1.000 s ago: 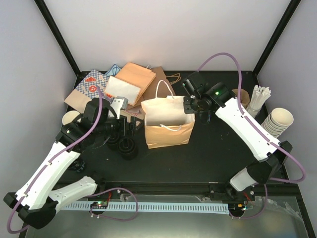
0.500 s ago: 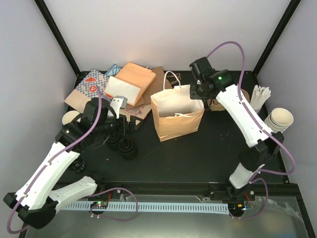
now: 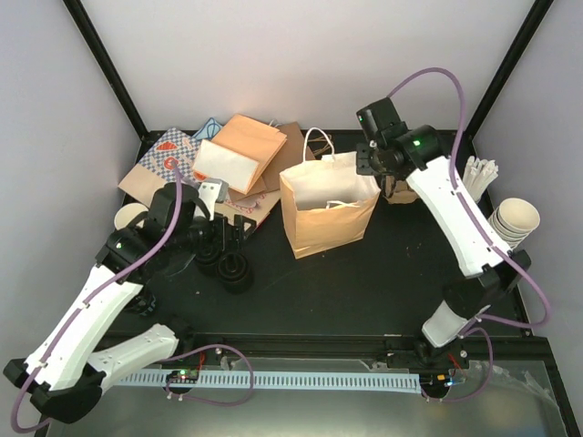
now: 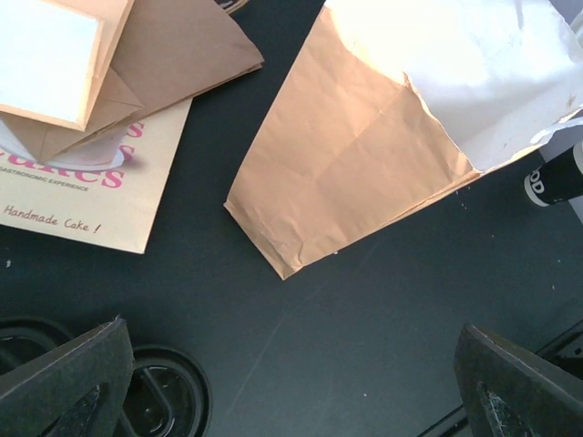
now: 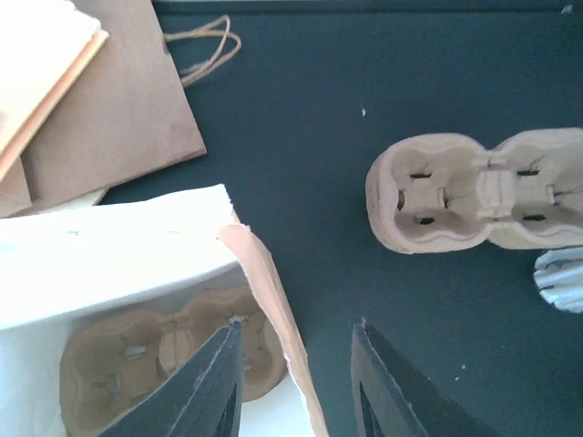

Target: Pack the takeout coffee

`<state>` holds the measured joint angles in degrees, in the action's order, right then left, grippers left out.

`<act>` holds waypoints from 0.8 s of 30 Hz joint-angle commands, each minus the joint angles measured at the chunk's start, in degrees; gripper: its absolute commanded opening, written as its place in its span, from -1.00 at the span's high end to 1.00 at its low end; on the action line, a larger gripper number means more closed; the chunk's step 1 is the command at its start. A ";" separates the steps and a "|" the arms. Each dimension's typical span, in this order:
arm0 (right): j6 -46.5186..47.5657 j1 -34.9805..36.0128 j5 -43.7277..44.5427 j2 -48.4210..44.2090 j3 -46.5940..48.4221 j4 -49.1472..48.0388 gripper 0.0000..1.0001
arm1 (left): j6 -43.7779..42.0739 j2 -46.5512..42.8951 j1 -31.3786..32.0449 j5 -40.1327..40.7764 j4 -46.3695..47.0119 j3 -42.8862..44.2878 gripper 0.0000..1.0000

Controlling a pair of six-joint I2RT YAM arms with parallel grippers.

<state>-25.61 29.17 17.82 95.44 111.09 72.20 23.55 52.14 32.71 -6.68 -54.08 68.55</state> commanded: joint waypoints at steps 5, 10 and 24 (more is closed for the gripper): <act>2.22 -0.17 1.92 -13.43 -6.47 -3.66 0.27 | -1.02 -5.93 -0.17 3.81 -4.33 0.17 -0.98; 3.66 -0.15 -1.25 -24.33 -17.87 -10.88 0.26 | 0.93 -9.07 -0.13 6.41 -6.67 -3.29 -0.98; 0.75 -0.18 -13.57 -46.73 -47.92 -23.97 0.01 | 7.73 -11.30 -0.11 10.31 -5.08 -16.07 -0.97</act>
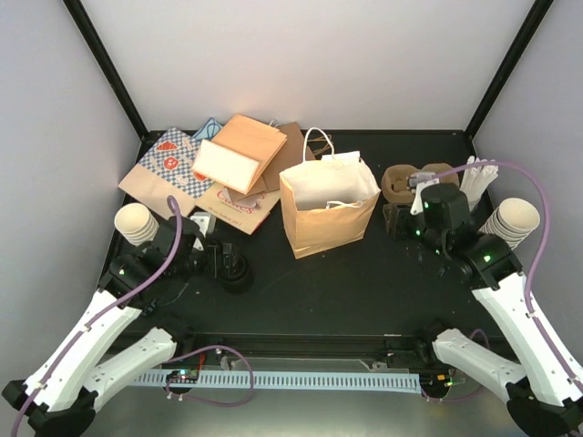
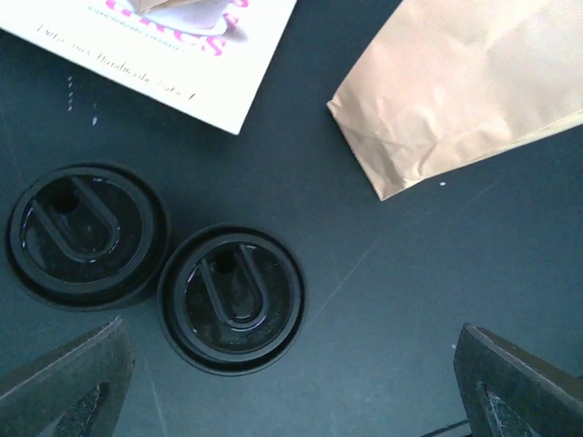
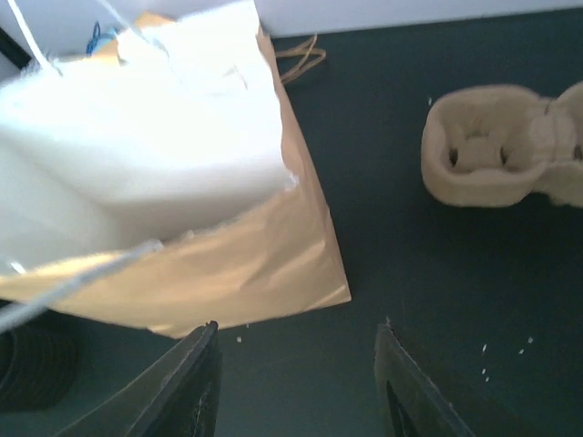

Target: Pack the takeout coffee

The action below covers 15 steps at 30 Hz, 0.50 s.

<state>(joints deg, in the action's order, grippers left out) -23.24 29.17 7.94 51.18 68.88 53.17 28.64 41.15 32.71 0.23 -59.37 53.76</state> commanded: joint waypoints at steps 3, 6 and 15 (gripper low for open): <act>-2.31 -0.16 -4.03 -4.11 -9.14 -5.27 0.01 | 3.13 0.62 -0.13 4.87 0.55 -2.63 -0.97; -2.96 -0.14 -4.14 -5.36 -11.44 -5.49 0.01 | 2.96 2.55 -0.17 3.75 0.34 -3.42 -0.97; -4.26 -0.17 -7.12 -7.68 -18.21 -8.83 -0.01 | 3.96 9.15 0.79 2.62 -0.52 -3.88 -0.98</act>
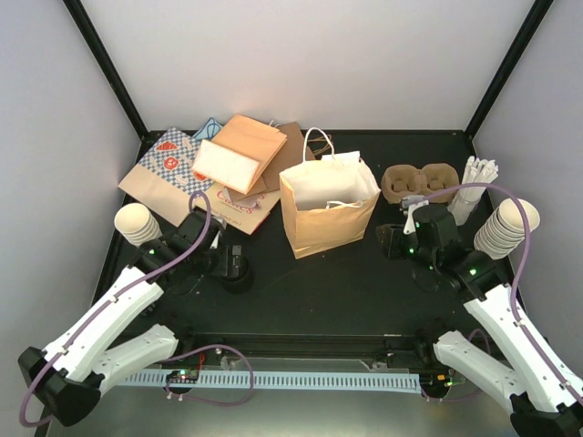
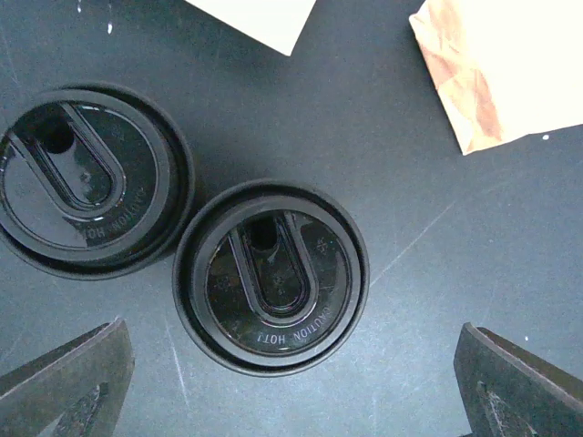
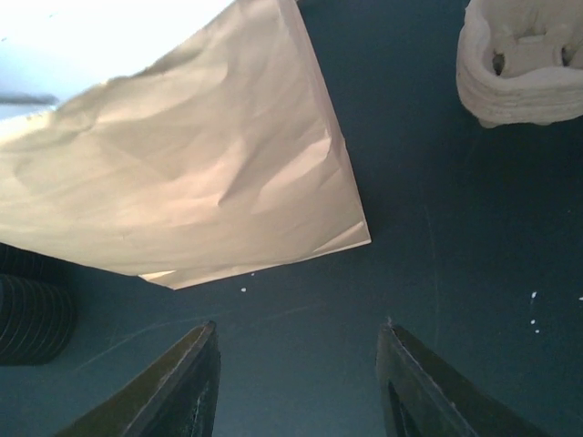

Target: Pack the takeout coffee

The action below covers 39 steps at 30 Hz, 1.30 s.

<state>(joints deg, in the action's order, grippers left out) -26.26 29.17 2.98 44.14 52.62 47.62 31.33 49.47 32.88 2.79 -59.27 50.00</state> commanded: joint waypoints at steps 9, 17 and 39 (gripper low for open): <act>-2.63 -0.17 -0.21 0.24 -3.73 -3.16 -0.02 | -0.77 2.34 0.54 3.76 0.07 3.66 -0.98; -4.36 -0.17 7.36 1.14 1.67 2.76 -0.32 | -2.91 3.36 -0.56 8.64 -3.44 9.26 -0.98; -6.91 -0.12 3.96 3.63 4.51 7.57 -1.00 | -14.23 11.83 -36.25 14.21 -1.22 22.04 -0.55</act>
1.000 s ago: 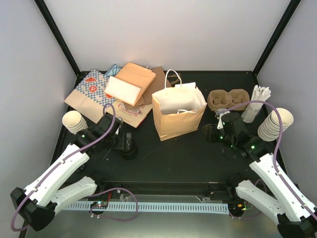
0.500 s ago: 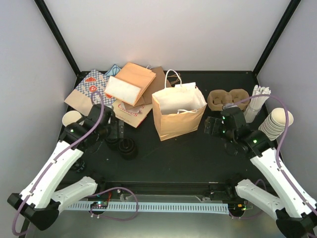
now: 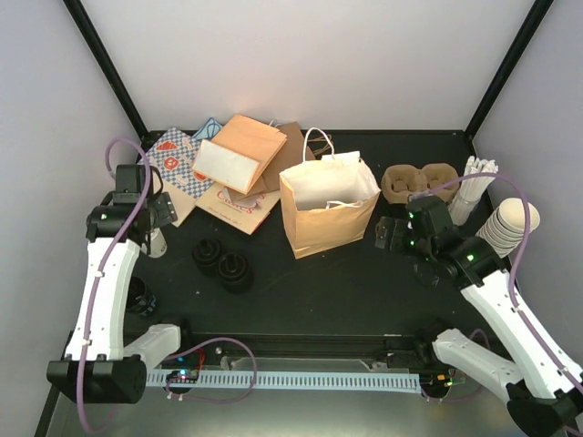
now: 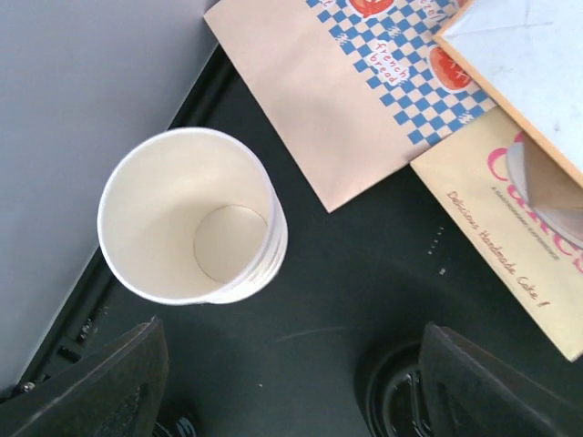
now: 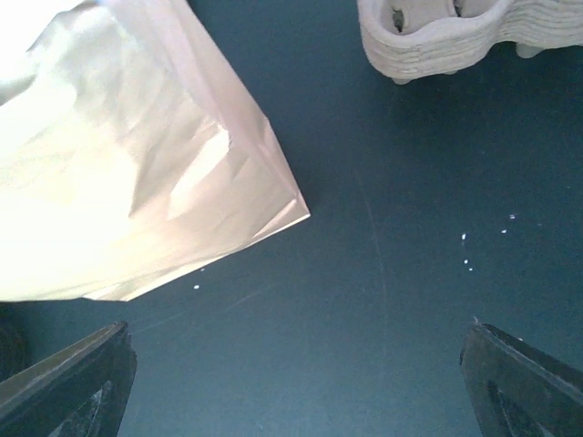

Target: Pack the takeout coffee

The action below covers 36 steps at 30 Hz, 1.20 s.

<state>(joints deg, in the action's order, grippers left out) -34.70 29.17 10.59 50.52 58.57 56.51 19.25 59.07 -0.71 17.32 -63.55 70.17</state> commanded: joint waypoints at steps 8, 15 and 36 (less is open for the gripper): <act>2.36 -0.11 -4.73 -4.52 -2.42 -0.56 -1.00 | -2.21 7.24 -4.00 0.18 3.97 2.43 -0.38; 3.22 -0.16 -4.65 -3.93 -3.19 -2.31 -1.00 | 0.12 8.61 -4.04 -5.59 3.79 1.69 -0.60; 5.13 -0.16 -4.03 -1.77 -2.92 -3.16 -1.00 | -0.12 11.04 -7.70 1.61 4.89 3.72 -0.21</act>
<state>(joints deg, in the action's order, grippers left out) -30.28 29.17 6.24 49.54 55.77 54.39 19.00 67.70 -7.27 18.48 -59.44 71.13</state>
